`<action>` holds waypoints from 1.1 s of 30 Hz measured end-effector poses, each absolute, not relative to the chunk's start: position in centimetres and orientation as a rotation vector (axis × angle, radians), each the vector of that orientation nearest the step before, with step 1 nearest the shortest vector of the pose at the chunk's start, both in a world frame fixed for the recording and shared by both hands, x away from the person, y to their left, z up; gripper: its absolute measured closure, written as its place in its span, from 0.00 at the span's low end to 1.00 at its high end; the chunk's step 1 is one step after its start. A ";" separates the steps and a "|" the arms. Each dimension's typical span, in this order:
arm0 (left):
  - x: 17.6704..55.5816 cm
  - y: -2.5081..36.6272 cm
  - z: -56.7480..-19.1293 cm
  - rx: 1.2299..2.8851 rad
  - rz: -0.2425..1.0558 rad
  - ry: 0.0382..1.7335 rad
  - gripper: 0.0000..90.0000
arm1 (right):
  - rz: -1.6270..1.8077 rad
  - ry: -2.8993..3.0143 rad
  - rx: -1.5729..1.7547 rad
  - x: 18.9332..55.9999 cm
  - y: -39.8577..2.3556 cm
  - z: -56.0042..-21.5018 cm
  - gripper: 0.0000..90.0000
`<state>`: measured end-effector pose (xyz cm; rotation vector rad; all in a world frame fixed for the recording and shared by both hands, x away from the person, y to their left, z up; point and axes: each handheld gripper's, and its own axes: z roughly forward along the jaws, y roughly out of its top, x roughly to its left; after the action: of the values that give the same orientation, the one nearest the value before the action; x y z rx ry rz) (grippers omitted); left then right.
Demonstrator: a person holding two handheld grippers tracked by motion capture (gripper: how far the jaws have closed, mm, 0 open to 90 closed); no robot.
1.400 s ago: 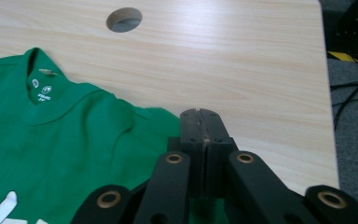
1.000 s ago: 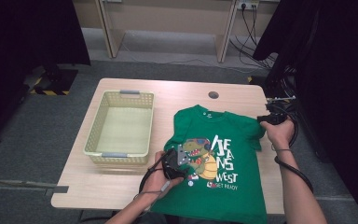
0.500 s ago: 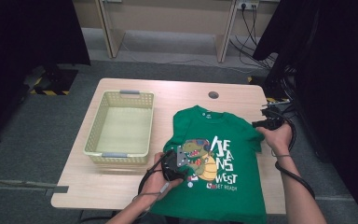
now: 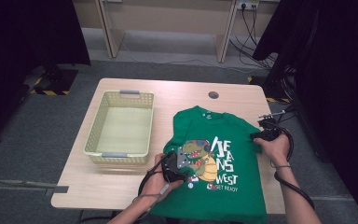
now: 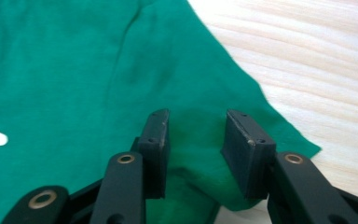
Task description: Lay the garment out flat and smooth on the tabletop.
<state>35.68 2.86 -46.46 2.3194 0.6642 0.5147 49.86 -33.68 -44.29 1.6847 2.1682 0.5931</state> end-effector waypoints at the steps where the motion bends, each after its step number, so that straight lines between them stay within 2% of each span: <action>1: 35.7 2.9 -46.5 2.319 0.514 0.663 0.42 | 0.585 2.165 1.679 49.9 -33.8 -44.3 0.67; 9: 35.8 2.9 -46.4 2.319 0.497 0.667 0.38 | 0.583 2.127 1.661 49.6 -34.1 -43.8 0.64; 20: 35.0 3.4 -46.3 2.331 0.490 0.645 0.33 | 0.617 2.260 1.617 46.2 -32.3 -43.8 0.51; 27: 34.6 3.5 -46.2 2.343 0.484 0.629 0.33 | 0.614 2.254 1.584 45.4 -32.2 -44.5 0.49; 33: 34.7 3.3 -46.4 2.337 0.478 0.631 0.33 | 0.613 2.246 1.574 46.1 -32.2 -44.6 0.48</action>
<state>34.69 3.32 -46.41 2.3370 0.6314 0.4784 46.13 -32.22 -44.61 1.5735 2.2464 0.6128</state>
